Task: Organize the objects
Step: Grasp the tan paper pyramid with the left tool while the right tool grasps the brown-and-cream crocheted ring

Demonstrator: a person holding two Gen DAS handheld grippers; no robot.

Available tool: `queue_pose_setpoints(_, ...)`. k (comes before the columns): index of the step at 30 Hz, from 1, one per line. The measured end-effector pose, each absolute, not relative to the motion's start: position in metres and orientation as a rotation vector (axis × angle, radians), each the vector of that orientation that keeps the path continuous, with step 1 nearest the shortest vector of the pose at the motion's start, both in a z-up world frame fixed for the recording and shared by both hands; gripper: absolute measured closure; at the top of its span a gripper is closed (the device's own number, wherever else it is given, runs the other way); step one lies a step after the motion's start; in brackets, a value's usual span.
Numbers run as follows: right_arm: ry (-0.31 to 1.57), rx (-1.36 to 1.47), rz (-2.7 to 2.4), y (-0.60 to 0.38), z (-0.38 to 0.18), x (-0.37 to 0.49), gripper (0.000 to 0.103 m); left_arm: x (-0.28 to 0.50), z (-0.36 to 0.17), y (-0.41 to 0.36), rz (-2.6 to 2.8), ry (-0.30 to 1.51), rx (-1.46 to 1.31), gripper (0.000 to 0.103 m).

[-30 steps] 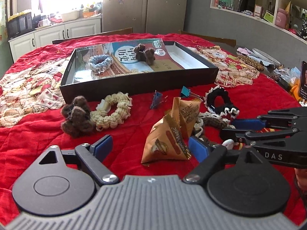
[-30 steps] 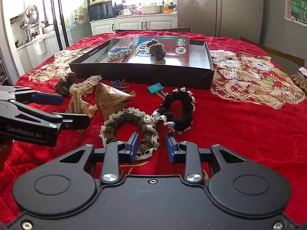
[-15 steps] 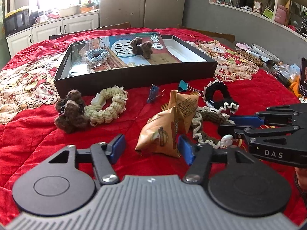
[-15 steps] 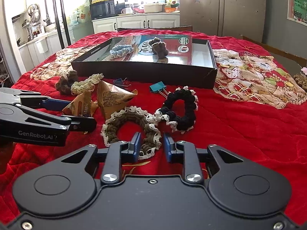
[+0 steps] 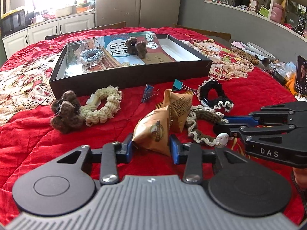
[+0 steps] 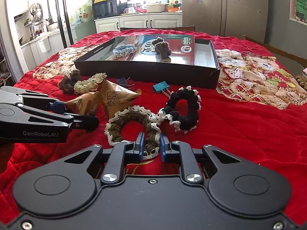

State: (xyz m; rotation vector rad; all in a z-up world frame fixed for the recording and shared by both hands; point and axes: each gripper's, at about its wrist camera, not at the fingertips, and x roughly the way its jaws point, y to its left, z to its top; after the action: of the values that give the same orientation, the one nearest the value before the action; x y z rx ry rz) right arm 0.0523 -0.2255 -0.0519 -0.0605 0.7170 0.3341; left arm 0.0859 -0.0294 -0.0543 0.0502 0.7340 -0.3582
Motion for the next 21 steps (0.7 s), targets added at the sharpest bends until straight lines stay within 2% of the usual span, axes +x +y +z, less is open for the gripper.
queue_pose_setpoints(9, 0.715, -0.058, 0.336, -0.2257, -0.0516, 0.0515, 0.09, 0.0839, -0.0533, -0.0296, -0.364, 0.726, 0.048, 0.065)
queue_pose_setpoints(10, 0.714, -0.058, 0.337, -0.2255, -0.0515, 0.051, 0.09, 0.0839, -0.0534, -0.0295, -0.367, 0.726, 0.048, 0.074)
queue_pose_setpoints(16, 0.709, -0.063, 0.342, -0.2249, -0.0503, 0.0492, 0.092, 0.0834, -0.0531, -0.0283, -0.368, 0.727, 0.04, 0.074)
queue_pose_setpoints(19, 0.71, -0.062, 0.342, -0.2248, -0.0504, 0.0492, 0.092, 0.0828, -0.0536, -0.0284, -0.369, 0.724, 0.046, 0.067)
queue_pose_setpoints(20, 0.71, -0.063, 0.342, -0.2247, -0.0504, 0.0491, 0.092, 0.0821, -0.0537, -0.0281, -0.369, 0.72, 0.044, 0.05)
queue_pose_setpoints(21, 0.709, -0.063, 0.342, -0.225, -0.0504, 0.0493, 0.092, 0.0815, -0.0537, -0.0279, -0.363, 0.717, 0.045, 0.044)
